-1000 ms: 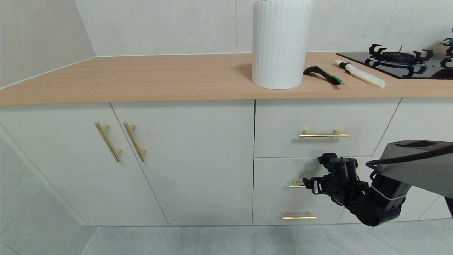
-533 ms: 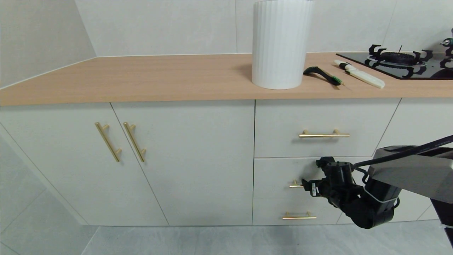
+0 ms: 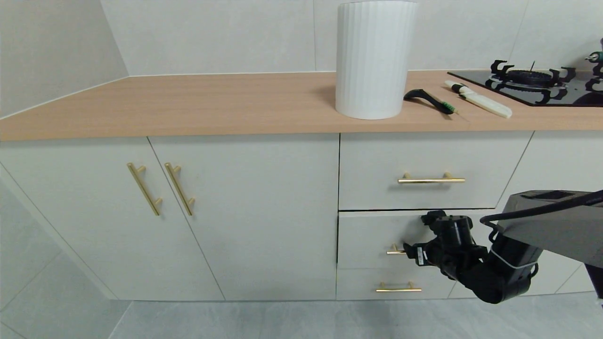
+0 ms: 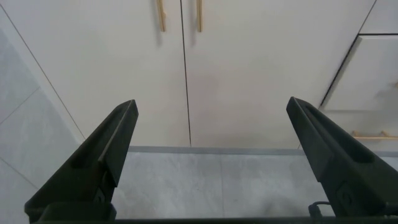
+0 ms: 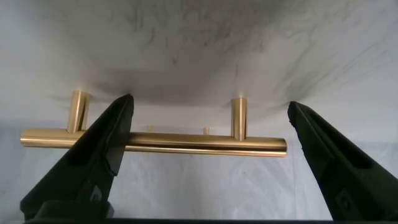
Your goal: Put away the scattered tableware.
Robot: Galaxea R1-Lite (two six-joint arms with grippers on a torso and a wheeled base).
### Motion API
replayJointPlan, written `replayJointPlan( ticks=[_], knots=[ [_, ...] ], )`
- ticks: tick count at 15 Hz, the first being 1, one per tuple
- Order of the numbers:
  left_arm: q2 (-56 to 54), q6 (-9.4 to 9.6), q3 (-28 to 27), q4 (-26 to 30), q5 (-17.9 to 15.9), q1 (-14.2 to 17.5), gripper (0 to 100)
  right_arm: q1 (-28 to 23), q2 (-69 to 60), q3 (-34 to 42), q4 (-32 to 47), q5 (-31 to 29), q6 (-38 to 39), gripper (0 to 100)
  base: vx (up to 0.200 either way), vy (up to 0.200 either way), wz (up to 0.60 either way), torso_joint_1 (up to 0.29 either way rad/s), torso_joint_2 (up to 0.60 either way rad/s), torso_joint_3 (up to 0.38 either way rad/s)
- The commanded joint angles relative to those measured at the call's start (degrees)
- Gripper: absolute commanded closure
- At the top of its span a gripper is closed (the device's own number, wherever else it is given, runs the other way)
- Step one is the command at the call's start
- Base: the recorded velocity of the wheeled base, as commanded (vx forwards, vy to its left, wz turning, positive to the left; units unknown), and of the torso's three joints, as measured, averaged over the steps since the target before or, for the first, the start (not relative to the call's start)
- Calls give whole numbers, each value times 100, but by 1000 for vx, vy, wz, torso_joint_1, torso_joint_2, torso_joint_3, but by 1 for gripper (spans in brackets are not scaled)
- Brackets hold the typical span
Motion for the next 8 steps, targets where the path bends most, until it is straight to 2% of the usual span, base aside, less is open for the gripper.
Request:
replayJointPlan(
  ticks=[1,2,3,5,8],
  knots=[
    [7,-2,0,-1,2,2,0,63,-976,583,663,290,-40,0,0,0,0,0,0,0],
    [7,-2,0,-1,2,2,0,151,-1565,759,1226,501,-40,0,0,0,0,0,0,0],
    [7,-2,0,-1,2,2,0,265,-2487,838,2201,721,-40,0,0,0,0,0,0,0],
    [7,-2,0,-1,2,2,0,397,-3762,680,3379,783,-31,0,0,0,0,0,0,0],
    [7,-2,0,-1,2,2,0,405,-4544,627,3678,730,-31,0,0,0,0,0,0,0]
  ],
)
